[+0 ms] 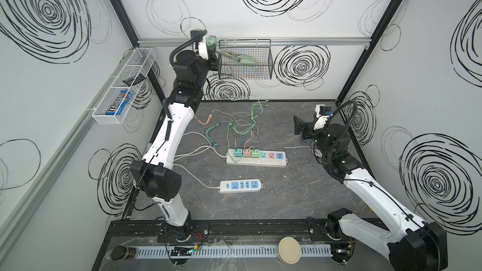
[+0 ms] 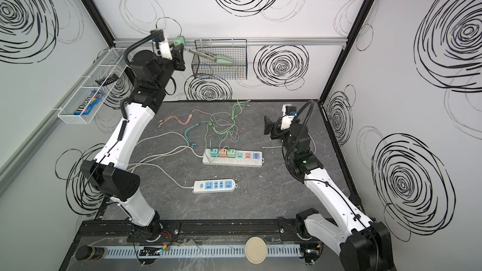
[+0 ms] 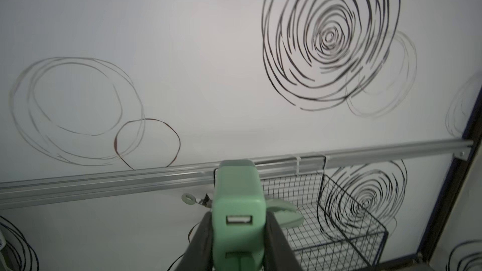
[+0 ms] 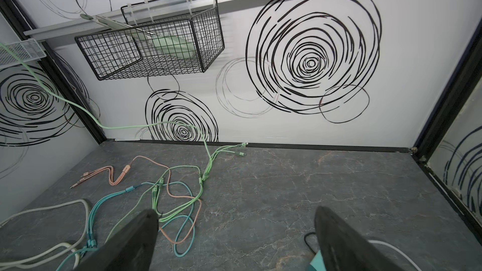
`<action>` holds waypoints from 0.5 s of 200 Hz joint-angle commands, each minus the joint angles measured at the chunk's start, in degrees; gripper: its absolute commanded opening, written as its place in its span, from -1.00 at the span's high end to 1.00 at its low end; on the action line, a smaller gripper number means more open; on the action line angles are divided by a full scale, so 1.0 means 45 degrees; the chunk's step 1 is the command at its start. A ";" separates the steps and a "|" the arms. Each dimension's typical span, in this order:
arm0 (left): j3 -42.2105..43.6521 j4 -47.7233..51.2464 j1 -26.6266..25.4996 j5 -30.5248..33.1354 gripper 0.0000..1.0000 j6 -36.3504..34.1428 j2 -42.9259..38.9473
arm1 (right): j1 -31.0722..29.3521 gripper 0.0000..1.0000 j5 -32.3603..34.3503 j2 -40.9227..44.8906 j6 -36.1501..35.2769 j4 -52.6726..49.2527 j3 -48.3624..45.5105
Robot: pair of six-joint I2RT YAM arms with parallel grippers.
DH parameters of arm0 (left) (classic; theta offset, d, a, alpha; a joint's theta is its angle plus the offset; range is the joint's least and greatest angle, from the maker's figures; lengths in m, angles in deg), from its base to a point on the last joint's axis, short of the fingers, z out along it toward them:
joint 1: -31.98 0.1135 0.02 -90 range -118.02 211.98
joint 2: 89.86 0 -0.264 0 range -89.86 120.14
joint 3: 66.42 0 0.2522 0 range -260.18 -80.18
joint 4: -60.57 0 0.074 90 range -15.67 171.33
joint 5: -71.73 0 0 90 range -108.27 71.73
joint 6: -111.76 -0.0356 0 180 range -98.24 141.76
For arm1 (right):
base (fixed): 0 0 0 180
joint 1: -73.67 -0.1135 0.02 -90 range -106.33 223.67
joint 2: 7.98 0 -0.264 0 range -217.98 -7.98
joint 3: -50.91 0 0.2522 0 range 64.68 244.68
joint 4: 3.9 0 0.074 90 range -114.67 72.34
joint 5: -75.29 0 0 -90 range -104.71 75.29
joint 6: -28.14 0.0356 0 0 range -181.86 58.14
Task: Insert the plug
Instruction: 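Raise the green charger with the left gripper while the right gripper withdraws, then carry the green charger over the strip's free socket with the left gripper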
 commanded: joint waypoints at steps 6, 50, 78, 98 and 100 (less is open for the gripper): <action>0.1812 0.0658 -0.1000 -0.1558 1.00 -0.3587 -0.0024 | 0.0081 -0.95 -0.0292 0.0014 0.0557 -0.1172 0.0425; 0.2597 0.2175 -0.2460 -0.3036 1.00 -0.6362 0.0369 | 0.0111 -0.95 -0.1018 0.0259 0.1883 -0.2027 -0.0062; 0.2607 0.3632 -0.3570 -0.2447 1.00 -0.8407 0.1009 | 0.0128 -0.95 -0.0823 0.0752 0.1775 -0.2380 -0.0489; 0.2516 0.4351 -0.4199 -0.1827 1.00 -0.9234 0.1467 | 0.0158 -0.95 -0.0606 0.1077 0.1600 -0.2942 -0.0470; 0.2511 0.4432 -0.4251 -0.1797 1.00 -0.9275 0.1507 | 0.0174 -0.95 -0.0606 0.1119 0.1598 -0.2985 -0.0477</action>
